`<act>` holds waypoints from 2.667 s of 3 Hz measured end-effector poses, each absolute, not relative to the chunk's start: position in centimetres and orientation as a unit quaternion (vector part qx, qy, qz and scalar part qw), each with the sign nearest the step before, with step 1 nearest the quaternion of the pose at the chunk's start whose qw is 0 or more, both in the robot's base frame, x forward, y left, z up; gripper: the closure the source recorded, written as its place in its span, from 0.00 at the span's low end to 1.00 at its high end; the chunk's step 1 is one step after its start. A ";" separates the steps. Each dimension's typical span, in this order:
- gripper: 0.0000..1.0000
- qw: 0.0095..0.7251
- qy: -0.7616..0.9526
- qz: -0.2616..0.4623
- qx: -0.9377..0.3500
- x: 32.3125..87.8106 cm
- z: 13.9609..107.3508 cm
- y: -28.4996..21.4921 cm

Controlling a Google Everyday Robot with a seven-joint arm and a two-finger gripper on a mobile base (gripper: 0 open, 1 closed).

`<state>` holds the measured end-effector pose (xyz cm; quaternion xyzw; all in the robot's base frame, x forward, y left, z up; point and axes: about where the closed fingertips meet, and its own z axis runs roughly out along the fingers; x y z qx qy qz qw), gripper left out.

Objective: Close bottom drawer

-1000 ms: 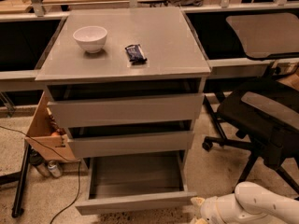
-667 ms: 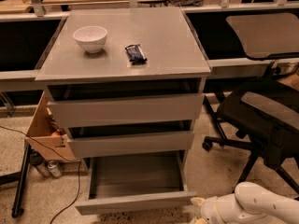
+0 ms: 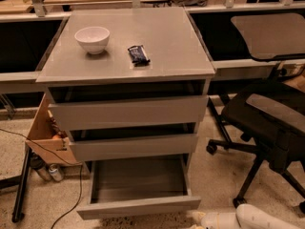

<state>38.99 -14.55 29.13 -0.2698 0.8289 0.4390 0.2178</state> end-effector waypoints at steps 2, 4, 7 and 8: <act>0.00 0.207 0.835 0.478 -0.174 40.6 21.1 -13.9; 0.00 0.183 0.836 0.488 -0.172 44.6 18.6 -11.3; 0.00 0.170 0.814 0.498 -0.246 53.4 19.5 -1.6; 0.00 0.182 0.805 0.503 -0.258 55.5 20.0 0.6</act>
Offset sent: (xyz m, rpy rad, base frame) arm 0.0297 0.0073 -0.1197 0.1283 0.1939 -0.1962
